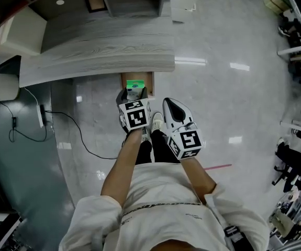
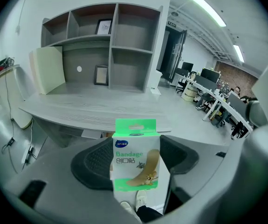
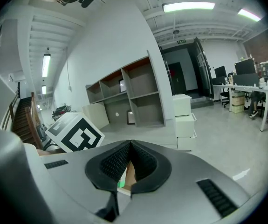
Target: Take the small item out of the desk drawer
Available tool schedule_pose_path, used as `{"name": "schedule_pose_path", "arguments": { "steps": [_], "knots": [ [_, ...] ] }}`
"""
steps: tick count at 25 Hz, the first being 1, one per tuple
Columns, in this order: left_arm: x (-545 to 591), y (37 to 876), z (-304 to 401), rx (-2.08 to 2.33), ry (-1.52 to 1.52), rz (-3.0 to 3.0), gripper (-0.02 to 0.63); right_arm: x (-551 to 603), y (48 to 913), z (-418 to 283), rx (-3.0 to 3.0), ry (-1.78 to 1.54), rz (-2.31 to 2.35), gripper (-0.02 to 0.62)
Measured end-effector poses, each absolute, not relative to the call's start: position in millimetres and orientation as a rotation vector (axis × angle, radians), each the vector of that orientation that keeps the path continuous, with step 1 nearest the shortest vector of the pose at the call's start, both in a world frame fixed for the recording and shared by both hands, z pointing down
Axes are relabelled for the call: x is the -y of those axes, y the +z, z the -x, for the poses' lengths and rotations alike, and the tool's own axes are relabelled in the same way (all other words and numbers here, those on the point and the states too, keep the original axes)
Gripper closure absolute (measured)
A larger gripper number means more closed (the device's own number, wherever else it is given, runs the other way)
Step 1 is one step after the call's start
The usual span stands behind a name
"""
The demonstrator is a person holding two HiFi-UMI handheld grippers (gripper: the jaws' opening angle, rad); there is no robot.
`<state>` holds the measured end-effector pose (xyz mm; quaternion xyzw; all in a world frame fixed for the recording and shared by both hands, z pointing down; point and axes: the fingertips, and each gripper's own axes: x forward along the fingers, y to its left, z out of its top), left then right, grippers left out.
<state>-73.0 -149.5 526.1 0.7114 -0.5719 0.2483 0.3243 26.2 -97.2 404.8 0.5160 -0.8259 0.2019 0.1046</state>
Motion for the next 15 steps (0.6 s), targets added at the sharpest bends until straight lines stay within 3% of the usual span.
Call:
{"name": "schedule_pose_path", "arguments": {
  "steps": [15],
  "knots": [
    [131.8,408.6,77.3,1.568,0.578,-1.984,0.281,93.2,318.6,-38.0,2.462,0.514,-1.557,0.563]
  ]
}}
